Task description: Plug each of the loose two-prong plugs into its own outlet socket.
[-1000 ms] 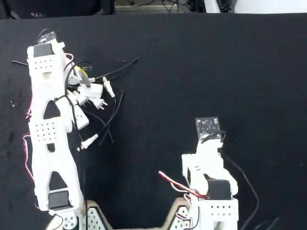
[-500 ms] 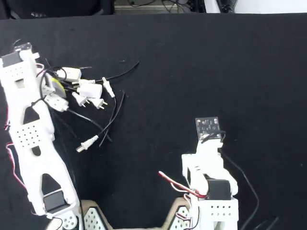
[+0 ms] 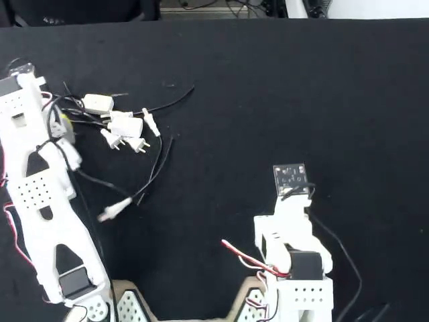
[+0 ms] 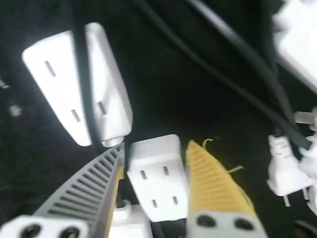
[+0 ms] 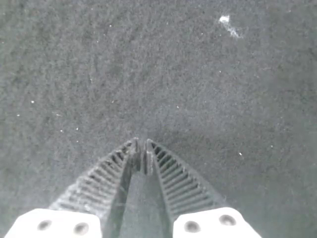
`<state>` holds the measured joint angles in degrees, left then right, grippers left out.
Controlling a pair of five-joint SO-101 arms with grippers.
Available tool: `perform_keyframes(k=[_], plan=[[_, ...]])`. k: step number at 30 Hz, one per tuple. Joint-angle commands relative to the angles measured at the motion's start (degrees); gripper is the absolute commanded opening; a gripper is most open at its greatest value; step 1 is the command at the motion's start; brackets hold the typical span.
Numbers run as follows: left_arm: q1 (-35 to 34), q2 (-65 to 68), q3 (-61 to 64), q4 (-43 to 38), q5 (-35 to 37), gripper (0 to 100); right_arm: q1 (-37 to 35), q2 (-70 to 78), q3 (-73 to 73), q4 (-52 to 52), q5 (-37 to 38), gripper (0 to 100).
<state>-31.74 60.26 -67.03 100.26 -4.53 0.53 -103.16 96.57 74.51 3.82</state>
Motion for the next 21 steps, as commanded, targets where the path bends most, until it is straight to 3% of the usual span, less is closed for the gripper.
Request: perform_keyframes(k=[1,16,21], plan=[[-4.2,-1.3,-1.3,0.5,-4.0,8,1.1,-5.3,0.0,0.4,0.0,1.1],[-25.9,-9.4,-2.7,0.5,-14.8,9,1.1,-5.3,0.0,0.4,0.0,1.1],[-27.6,-13.5,0.7,0.5,-14.8,22,1.1,-5.3,0.0,0.4,0.0,1.1]])
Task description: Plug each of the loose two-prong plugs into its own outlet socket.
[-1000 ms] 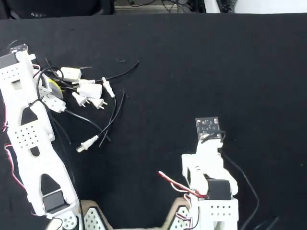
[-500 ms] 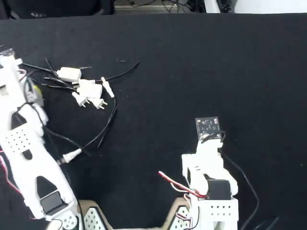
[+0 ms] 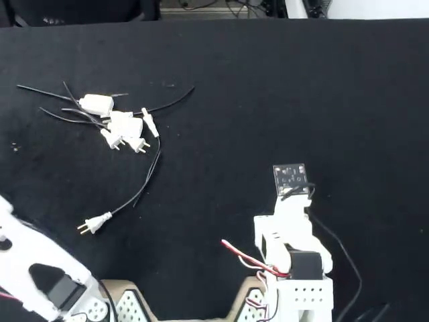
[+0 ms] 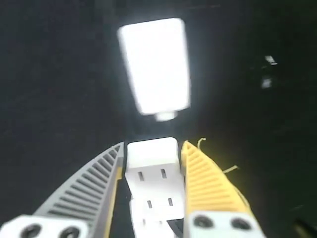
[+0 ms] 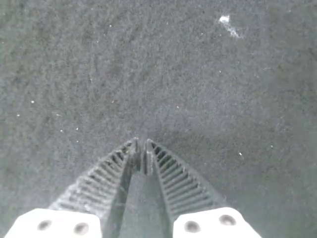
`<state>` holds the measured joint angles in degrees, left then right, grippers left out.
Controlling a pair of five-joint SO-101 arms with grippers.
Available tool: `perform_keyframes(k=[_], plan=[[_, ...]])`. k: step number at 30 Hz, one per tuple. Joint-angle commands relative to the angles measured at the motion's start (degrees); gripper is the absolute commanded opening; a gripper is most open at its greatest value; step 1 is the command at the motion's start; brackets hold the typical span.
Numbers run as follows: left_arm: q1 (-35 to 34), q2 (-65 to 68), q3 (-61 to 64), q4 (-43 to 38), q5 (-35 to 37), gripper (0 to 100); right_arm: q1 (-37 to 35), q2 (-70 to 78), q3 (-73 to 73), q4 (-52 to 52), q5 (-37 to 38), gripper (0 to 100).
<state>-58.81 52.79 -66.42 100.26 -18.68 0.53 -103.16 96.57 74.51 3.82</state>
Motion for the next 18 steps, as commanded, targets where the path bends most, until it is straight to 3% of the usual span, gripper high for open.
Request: perform_keyframes(k=[1,13,18], plan=[[-0.6,-7.1,0.7,0.5,-0.6,23,1.1,-5.3,0.0,0.4,0.0,1.1],[9.7,-13.1,9.3,0.5,-0.3,23,1.1,-5.3,0.0,0.4,0.0,1.1],[16.0,-13.1,14.0,0.5,5.8,23,1.1,-5.3,0.0,0.4,0.0,1.1]])
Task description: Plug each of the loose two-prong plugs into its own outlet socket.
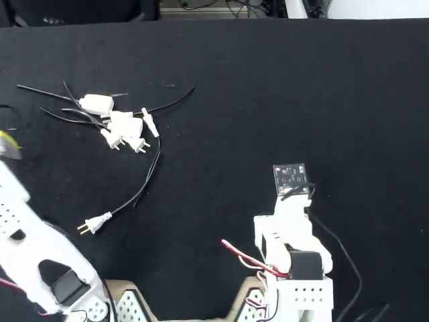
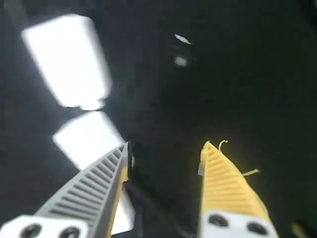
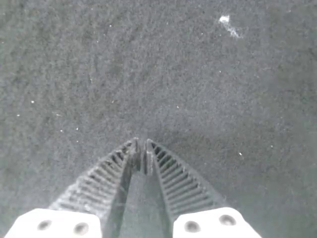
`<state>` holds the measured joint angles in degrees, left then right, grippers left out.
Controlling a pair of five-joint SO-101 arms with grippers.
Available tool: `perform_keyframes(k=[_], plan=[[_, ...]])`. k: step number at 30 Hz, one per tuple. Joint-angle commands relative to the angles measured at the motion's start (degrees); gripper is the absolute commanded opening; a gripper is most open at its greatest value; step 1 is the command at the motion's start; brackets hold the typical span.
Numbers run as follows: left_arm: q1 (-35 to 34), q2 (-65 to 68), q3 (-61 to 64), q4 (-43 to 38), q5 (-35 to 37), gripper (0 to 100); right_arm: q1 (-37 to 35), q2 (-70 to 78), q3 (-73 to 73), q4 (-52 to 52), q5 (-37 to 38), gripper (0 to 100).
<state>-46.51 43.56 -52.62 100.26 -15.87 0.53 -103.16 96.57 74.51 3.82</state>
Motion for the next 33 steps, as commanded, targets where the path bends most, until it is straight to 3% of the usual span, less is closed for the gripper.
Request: perform_keyframes(k=[1,19,23,25,33], plan=[[5.1,-3.9,0.3,0.5,3.5,23,1.1,-5.3,0.0,0.4,0.0,1.1],[32.1,-5.1,-2.6,-2.2,18.7,24,1.1,-5.3,0.0,0.4,0.0,1.1],[34.0,-2.5,-3.1,-6.0,22.9,25,1.1,-5.3,0.0,0.4,0.0,1.1],[34.1,-1.3,-2.9,-7.3,24.7,30,1.1,-5.3,0.0,0.4,0.0,1.1],[32.5,5.6,-3.0,-13.5,25.3,32,1.1,-5.3,0.0,0.4,0.0,1.1]])
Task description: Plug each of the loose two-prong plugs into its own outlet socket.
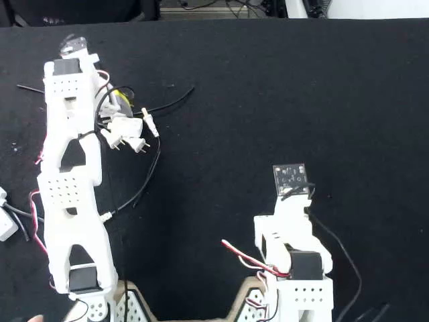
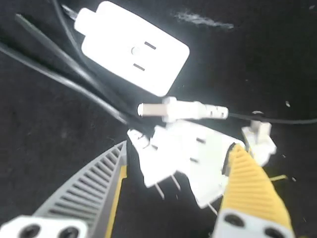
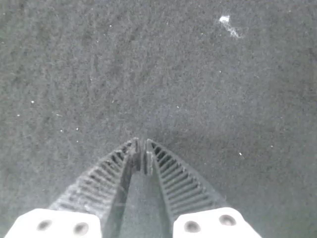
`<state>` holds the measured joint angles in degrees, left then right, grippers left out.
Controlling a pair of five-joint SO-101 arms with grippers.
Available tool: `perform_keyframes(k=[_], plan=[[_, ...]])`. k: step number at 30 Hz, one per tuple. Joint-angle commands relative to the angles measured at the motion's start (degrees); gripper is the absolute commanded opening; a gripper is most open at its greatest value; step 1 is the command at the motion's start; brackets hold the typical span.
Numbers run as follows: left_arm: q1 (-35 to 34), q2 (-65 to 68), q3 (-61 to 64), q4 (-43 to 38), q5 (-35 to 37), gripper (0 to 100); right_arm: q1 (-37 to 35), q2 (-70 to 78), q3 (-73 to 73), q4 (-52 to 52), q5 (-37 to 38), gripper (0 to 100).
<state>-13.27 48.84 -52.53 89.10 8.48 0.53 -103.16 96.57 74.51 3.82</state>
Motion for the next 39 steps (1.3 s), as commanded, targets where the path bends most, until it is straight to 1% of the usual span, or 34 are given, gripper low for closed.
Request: perform_keyframes(k=[1,6,8,10,11,13,17,20,23,26,29,33,35,37,39], plan=[[-0.7,1.4,-2.8,-3.1,1.0,32,1.1,-5.3,0.0,0.4,0.0,1.1],[-1.3,5.7,-3.3,-3.9,0.8,32,1.1,-5.3,0.0,0.4,0.0,1.1],[-2.2,5.8,-3.2,-2.6,0.7,32,1.1,-5.3,0.0,0.4,0.0,1.1],[-3.4,6.0,-3.2,-1.1,-1.1,31,1.1,-5.3,0.0,0.4,0.0,1.1],[-4.1,5.9,-3.2,-0.4,-2.3,30,1.1,-5.3,0.0,0.4,0.0,1.1],[-5.8,5.8,-3.2,1.3,-3.9,24,1.1,-5.3,0.0,0.4,0.0,1.1],[-10.8,6.2,-2.9,2.7,-4.5,12,1.1,-5.3,0.0,0.4,0.0,1.1],[-15.1,6.3,-3.1,4.7,-4.5,7,1.1,-5.3,0.0,0.4,0.0,1.1],[-18.8,5.3,-4.0,7.2,-5.4,5,1.1,-5.3,0.0,0.4,0.0,1.1],[-21.5,3.3,-8.3,11.9,-10.5,4,1.1,-5.3,0.0,0.4,0.0,1.1],[-24.3,0.7,-9.6,11.8,-13.2,4,1.1,-5.3,0.0,0.4,0.0,1.1],[-26.5,-4.1,-6.5,11.8,-16.4,5,1.1,-5.3,0.0,0.4,0.0,1.1],[-27.2,-6.6,-3.4,11.8,-18.2,11,1.1,-5.3,0.0,0.4,0.0,1.1],[-28.2,-10.1,0.0,11.8,-19.3,20,1.1,-5.3,0.0,0.4,0.0,1.1],[-28.8,-13.9,3.4,11.8,-19.3,26,1.1,-5.3,0.0,0.4,0.0,1.1]])
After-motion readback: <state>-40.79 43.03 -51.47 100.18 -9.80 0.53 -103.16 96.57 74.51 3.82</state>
